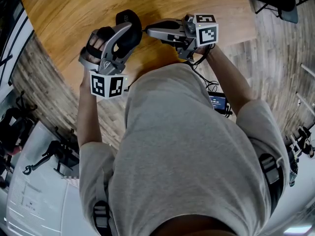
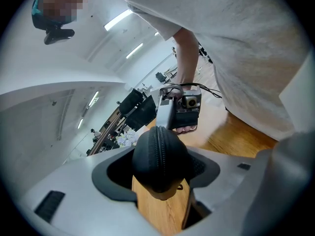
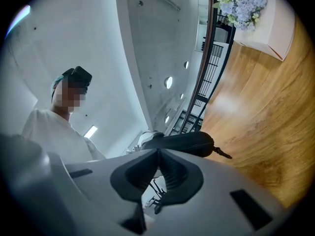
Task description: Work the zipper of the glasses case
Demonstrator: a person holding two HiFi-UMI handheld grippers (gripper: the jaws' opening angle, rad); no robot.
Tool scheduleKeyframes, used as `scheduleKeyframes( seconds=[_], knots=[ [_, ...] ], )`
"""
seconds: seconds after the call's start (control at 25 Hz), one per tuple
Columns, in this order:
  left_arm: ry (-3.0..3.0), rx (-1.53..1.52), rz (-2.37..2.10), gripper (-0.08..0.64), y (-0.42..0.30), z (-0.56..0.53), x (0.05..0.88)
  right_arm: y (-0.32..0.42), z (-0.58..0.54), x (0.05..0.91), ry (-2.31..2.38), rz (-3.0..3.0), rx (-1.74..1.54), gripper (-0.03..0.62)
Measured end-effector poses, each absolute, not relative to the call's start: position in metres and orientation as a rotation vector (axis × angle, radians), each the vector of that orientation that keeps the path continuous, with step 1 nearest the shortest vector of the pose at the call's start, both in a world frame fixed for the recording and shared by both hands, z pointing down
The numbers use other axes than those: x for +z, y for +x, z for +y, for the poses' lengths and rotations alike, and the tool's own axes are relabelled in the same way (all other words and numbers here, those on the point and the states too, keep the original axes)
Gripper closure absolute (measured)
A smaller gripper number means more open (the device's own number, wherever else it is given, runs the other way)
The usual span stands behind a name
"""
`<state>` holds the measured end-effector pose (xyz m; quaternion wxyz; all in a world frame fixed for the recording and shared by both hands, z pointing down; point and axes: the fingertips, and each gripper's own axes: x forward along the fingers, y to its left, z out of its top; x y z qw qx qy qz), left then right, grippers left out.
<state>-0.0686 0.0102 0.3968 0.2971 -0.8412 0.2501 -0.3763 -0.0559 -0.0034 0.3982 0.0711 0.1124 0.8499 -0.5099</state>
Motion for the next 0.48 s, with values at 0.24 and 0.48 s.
scheduleKeyframes(
  seconds=[0.24,0.48],
  knots=[
    [-2.243,-1.012,0.660,0.288,-0.0647,0.0114,0.4007,-0.0572,-0.0050,0.3906,0.326,2.525,-1.511,0.557],
    [-2.290,-0.976,0.728,0.288,-0.0676,0.0075,0.3984,-0.0599,-0.0061,0.3933,0.308,2.569,-1.483,0.555]
  ],
)
